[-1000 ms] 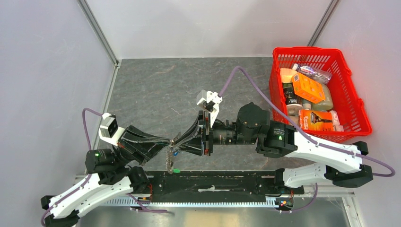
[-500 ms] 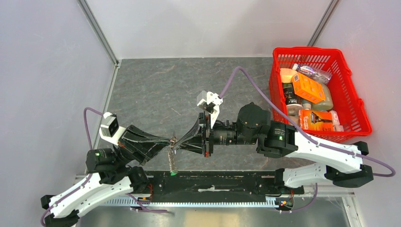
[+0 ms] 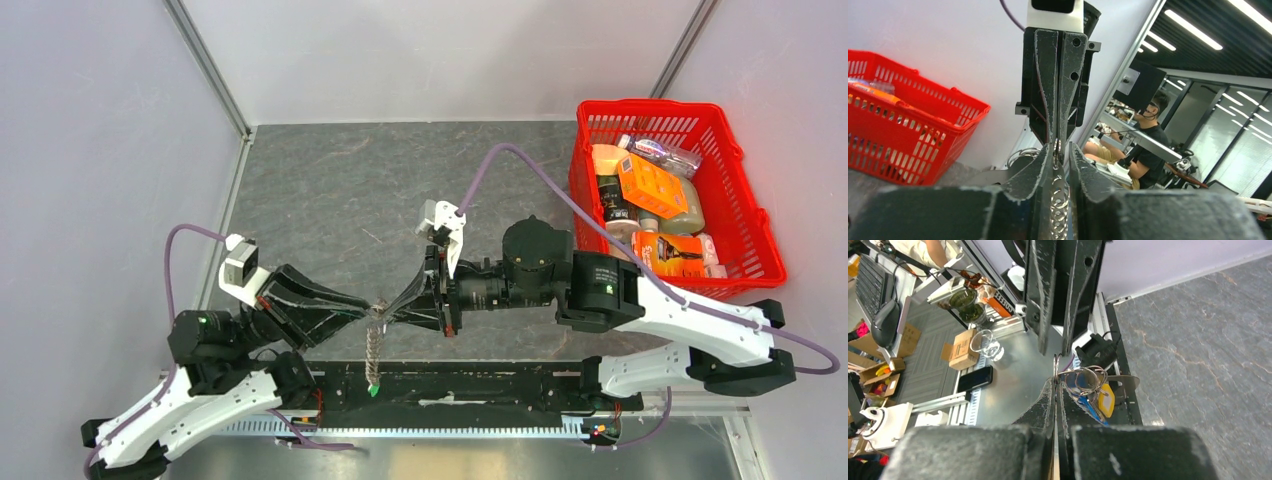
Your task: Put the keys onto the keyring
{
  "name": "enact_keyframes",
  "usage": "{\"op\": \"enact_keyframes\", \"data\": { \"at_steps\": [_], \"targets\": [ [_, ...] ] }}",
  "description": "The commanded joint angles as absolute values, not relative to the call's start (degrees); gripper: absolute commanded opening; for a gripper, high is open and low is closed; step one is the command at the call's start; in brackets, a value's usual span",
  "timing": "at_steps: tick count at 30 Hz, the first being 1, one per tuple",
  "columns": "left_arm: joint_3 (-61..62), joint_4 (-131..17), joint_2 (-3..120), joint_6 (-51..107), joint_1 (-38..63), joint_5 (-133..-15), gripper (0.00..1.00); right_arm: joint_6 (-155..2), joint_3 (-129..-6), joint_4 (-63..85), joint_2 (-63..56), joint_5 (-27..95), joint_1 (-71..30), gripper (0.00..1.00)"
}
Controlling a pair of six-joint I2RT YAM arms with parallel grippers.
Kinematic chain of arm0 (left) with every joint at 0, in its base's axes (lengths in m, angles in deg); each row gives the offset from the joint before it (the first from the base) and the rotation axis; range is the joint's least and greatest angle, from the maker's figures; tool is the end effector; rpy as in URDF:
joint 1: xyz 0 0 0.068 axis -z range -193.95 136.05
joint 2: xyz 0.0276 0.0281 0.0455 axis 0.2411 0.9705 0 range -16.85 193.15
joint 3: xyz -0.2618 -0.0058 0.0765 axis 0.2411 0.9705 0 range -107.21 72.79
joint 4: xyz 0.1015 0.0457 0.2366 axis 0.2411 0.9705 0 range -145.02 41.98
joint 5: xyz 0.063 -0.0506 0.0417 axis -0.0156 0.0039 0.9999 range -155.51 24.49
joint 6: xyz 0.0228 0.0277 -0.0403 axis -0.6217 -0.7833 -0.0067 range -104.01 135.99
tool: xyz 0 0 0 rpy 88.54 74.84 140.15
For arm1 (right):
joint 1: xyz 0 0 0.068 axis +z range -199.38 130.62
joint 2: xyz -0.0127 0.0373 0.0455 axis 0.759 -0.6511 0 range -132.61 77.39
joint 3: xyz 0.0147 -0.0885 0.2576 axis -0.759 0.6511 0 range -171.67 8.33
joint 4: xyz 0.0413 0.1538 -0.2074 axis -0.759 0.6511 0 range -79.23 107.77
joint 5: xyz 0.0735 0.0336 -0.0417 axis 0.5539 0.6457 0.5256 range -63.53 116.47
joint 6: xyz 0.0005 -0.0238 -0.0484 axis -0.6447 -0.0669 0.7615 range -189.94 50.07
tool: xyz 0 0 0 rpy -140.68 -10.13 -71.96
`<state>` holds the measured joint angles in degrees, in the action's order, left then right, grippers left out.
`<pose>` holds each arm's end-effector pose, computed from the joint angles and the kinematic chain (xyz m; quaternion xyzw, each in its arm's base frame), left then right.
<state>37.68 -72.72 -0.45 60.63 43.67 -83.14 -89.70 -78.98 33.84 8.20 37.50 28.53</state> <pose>0.0265 -0.0618 0.3875 0.1863 0.4271 -0.7301 0.4998 0.0455 0.2450 0.4841 -0.4132 0.6096 0.5531 0.3895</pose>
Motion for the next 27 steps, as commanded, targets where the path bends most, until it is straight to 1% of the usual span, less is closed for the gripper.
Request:
{"op": "enact_keyframes", "data": {
  "at_steps": [1,3,8,20,27],
  "targets": [
    [31.4,-61.0,-1.9,56.6,43.7,-83.4,0.25,-88.0,-83.1,37.9,10.3,36.8,28.9,0.00],
    [30.4,-59.3,-2.0,56.0,43.7,-83.5,0.29,-87.6,-83.4,39.7,10.8,37.1,28.9,0.00],
    [28.3,-57.0,-0.8,55.7,43.7,-85.6,0.31,-86.8,-84.2,43.5,11.2,38.9,28.9,0.00],
    [23.5,-53.9,5.4,53.7,43.7,-94.1,0.33,-85.9,-94.1,53.5,3.9,53.5,28.9,0.00],
    [21.7,-53.4,8.1,53.5,43.7,-98.4,0.33,-85.7,-97.8,57.6,-0.4,56.1,29.0,0.00]
  ]
}}
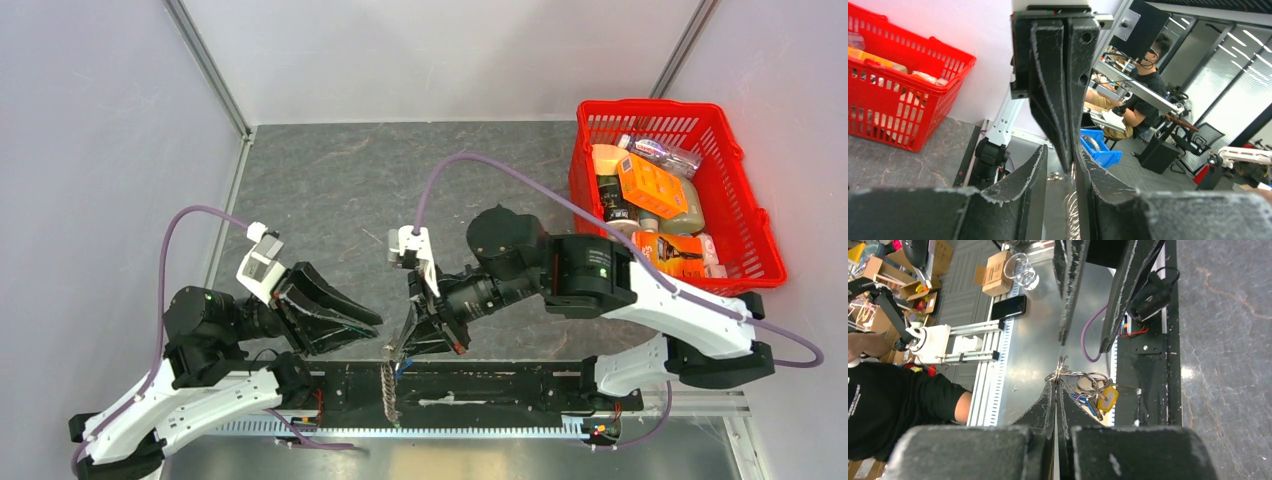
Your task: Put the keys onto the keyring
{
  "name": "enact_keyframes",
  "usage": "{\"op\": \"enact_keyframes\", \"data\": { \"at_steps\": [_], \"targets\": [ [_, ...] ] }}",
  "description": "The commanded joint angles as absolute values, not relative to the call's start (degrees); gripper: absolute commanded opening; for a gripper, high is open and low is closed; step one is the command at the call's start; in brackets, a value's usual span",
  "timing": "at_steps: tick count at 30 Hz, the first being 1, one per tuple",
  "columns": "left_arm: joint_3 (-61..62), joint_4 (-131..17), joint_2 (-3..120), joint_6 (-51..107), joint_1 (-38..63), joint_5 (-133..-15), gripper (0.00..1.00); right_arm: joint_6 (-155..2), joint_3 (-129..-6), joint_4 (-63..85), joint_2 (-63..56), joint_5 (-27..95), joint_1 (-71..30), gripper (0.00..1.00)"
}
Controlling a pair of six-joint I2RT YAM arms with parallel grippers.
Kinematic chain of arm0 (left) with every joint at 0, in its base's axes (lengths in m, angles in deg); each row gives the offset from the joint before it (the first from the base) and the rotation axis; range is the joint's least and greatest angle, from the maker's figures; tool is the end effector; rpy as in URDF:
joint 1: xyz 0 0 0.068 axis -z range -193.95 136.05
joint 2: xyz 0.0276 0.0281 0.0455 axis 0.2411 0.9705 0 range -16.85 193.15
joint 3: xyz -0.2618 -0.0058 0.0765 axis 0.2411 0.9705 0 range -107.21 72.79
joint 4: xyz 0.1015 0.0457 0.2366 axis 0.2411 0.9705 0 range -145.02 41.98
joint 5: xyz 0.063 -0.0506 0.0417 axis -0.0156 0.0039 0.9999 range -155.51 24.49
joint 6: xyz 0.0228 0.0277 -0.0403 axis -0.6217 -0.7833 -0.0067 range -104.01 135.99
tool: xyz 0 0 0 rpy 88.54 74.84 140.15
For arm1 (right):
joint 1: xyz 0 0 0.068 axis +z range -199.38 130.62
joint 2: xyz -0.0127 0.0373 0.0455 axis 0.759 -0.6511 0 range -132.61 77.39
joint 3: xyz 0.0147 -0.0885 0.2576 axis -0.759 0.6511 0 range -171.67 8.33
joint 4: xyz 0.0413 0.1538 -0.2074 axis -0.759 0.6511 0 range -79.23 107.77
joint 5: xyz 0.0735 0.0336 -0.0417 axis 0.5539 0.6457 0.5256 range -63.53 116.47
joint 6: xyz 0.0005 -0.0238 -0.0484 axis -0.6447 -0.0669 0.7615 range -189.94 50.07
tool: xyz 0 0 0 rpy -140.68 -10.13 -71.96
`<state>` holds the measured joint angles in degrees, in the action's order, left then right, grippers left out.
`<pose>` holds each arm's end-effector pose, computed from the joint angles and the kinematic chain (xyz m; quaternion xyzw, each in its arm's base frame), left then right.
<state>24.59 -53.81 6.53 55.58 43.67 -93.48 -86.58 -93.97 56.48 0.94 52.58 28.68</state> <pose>0.0242 -0.0693 0.4178 0.2830 0.4930 -0.6967 0.4377 0.0369 0.2500 0.4949 -0.5187 0.6192 0.5370 0.2432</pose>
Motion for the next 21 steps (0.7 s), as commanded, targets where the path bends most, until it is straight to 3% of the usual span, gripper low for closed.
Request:
{"op": "enact_keyframes", "data": {
  "at_steps": [1,21],
  "targets": [
    [21.5,-53.5,8.6,53.8,43.7,-99.2,0.33,-85.7,-98.2,58.0,-0.8,56.1,28.9,0.00],
    [20.1,-47.7,10.7,52.8,43.7,-103.1,0.31,-84.4,-103.9,61.9,-4.3,54.6,28.9,0.00]
  ]
}}
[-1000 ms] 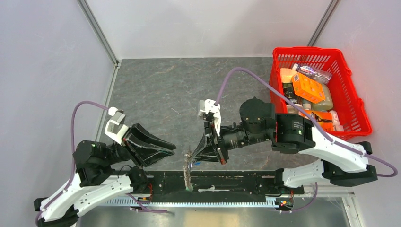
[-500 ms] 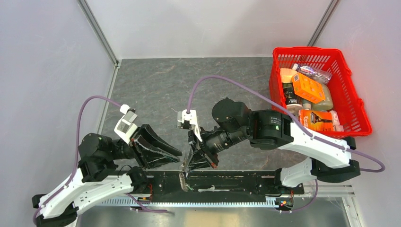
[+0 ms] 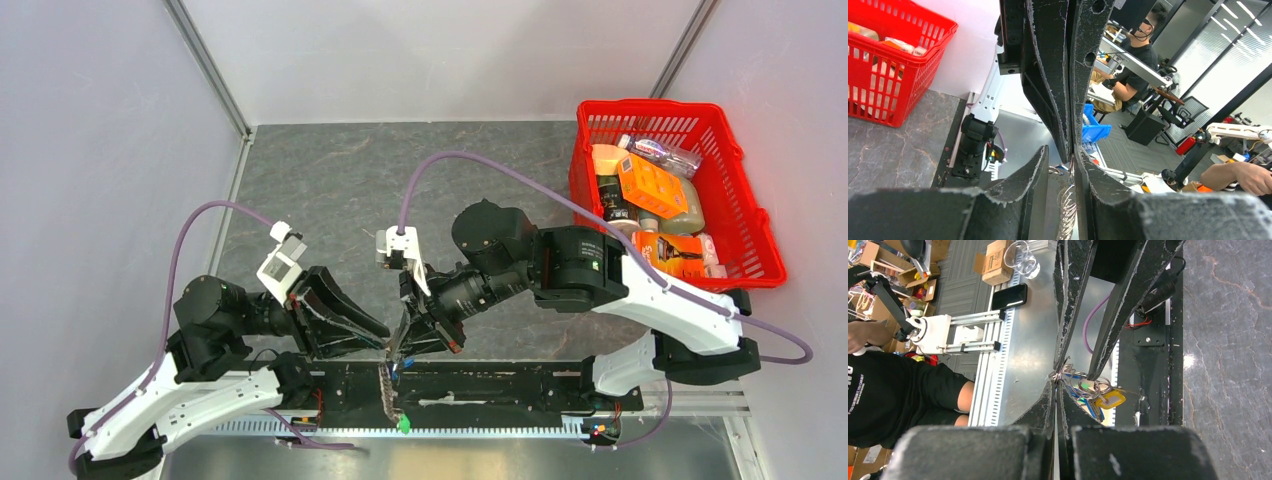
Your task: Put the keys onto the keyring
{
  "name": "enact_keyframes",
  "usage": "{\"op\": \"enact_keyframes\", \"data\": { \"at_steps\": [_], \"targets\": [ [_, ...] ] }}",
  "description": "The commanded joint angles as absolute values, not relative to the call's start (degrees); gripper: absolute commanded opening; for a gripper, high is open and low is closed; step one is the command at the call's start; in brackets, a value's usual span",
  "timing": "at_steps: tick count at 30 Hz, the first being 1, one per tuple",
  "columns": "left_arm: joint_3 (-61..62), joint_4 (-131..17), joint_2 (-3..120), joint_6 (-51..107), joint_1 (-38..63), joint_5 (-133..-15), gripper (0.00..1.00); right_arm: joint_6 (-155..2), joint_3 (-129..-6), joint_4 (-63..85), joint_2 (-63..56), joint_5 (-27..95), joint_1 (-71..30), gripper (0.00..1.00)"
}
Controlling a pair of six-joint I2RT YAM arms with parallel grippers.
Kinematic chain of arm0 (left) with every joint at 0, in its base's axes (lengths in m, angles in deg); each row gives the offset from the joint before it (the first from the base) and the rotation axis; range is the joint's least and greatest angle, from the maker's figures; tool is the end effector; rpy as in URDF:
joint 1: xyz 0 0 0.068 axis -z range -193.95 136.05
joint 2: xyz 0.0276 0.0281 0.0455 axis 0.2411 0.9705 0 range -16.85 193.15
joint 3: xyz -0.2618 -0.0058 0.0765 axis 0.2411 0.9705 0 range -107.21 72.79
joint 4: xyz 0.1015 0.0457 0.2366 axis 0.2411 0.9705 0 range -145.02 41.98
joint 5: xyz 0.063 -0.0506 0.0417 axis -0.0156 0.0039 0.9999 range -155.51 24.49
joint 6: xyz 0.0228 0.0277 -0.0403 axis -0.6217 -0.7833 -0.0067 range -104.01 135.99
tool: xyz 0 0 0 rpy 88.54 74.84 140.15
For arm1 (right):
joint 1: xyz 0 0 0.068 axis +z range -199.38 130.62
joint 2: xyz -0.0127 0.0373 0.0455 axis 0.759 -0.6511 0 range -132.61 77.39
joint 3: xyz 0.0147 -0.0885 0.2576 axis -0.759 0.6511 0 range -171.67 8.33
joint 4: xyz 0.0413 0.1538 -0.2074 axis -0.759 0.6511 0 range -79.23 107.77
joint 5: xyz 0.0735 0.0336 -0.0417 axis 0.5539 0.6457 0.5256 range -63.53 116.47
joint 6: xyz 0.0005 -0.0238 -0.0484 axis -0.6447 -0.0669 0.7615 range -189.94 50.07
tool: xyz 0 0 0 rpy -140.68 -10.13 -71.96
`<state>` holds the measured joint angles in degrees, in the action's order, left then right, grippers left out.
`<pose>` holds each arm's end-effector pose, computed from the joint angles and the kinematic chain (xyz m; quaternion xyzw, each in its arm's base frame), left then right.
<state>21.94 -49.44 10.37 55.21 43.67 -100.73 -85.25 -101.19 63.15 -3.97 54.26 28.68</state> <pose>0.0275 -0.0816 0.4193 0.3312 0.5135 -0.6950 0.3790 0.0385 0.2621 0.4997 -0.5357 0.6281 0.5219 0.2149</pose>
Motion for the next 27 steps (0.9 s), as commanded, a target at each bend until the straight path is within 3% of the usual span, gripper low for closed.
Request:
{"op": "enact_keyframes", "data": {
  "at_steps": [1,19,24,27],
  "targets": [
    [20.0,-47.6,10.6,52.8,43.7,-103.2,0.31,-84.3,-103.9,62.0,-4.3,54.4,28.9,0.00],
    [20.1,-46.9,10.9,52.6,43.7,-104.7,0.17,-84.6,-104.9,62.4,-4.2,50.9,28.5,0.00],
    [20.1,-46.7,10.9,52.4,43.7,-104.4,0.02,-84.6,-104.7,62.4,-4.3,51.0,28.5,0.00],
    [20.0,-46.5,11.2,52.0,43.7,-103.9,0.02,-84.4,-104.6,62.4,-4.3,50.5,28.5,0.00]
  ]
}}
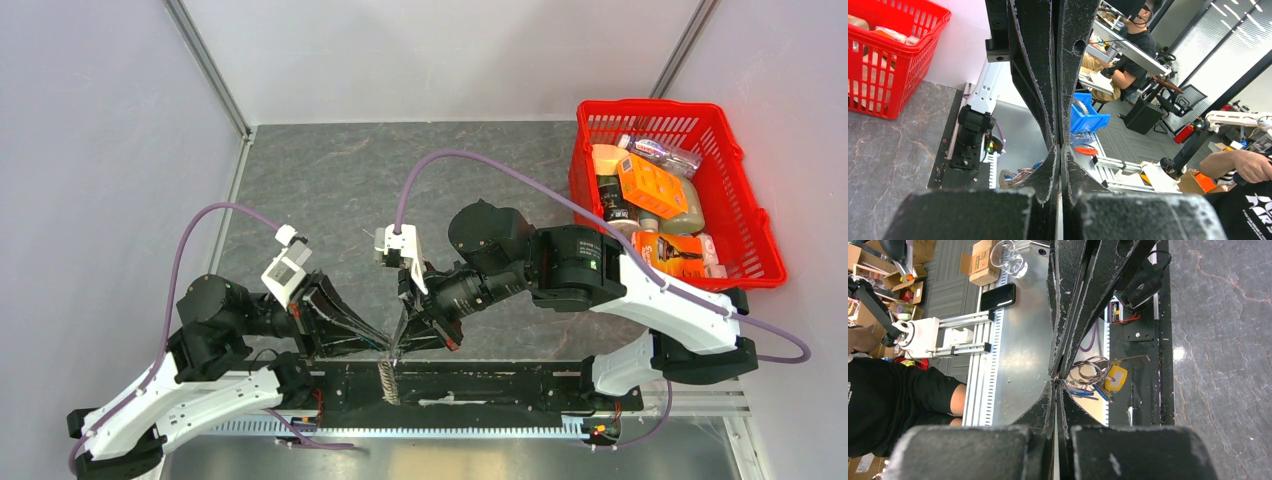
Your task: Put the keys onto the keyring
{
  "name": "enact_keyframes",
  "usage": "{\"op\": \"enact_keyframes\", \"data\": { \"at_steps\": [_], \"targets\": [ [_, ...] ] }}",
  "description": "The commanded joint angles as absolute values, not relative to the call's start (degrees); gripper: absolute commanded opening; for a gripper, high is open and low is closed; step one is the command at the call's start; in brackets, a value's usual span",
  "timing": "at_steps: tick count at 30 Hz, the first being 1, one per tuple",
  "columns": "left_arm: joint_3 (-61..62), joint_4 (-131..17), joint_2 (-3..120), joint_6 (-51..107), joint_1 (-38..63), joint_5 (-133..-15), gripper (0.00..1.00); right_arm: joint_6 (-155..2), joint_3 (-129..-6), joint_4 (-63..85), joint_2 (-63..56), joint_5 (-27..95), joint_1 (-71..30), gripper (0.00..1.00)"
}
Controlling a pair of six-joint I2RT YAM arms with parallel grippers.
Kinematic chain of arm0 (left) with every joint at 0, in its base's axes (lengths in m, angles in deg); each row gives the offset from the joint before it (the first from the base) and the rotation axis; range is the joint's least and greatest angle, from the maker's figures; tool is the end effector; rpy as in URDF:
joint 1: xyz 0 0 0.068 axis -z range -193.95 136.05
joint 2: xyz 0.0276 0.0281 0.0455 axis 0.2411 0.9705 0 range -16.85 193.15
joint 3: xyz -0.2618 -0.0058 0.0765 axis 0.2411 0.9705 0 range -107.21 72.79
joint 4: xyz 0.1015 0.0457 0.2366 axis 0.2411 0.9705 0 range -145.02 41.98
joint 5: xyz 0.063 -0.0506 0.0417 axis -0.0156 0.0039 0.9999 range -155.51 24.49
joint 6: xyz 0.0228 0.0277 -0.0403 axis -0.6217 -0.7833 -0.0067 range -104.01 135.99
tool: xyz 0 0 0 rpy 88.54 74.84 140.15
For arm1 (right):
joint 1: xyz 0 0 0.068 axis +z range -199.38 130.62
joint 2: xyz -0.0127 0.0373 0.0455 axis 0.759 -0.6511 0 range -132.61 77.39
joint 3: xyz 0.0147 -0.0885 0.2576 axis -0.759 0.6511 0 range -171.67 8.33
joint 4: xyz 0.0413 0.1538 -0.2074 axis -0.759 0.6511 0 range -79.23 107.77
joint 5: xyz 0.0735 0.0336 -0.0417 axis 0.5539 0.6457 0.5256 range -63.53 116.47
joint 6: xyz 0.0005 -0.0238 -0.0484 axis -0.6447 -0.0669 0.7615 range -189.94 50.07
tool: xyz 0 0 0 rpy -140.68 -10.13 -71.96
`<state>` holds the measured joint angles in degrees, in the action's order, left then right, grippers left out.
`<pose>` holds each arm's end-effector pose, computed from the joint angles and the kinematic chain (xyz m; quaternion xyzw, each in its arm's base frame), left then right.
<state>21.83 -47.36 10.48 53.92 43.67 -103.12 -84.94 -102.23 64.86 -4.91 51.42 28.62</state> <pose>0.0267 -0.0826 0.4160 0.3511 0.5174 -0.6902 0.3643 0.0410 0.2650 0.4976 -0.5300 0.6454 0.5022 0.2242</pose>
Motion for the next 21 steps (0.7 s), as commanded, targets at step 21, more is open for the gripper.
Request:
{"op": "enact_keyframes", "data": {
  "at_steps": [21],
  "targets": [
    [22.9,-48.8,7.6,50.5,43.7,-93.9,0.02,-82.5,-101.8,60.0,-0.7,45.2,28.5,0.28]
  ]
}}
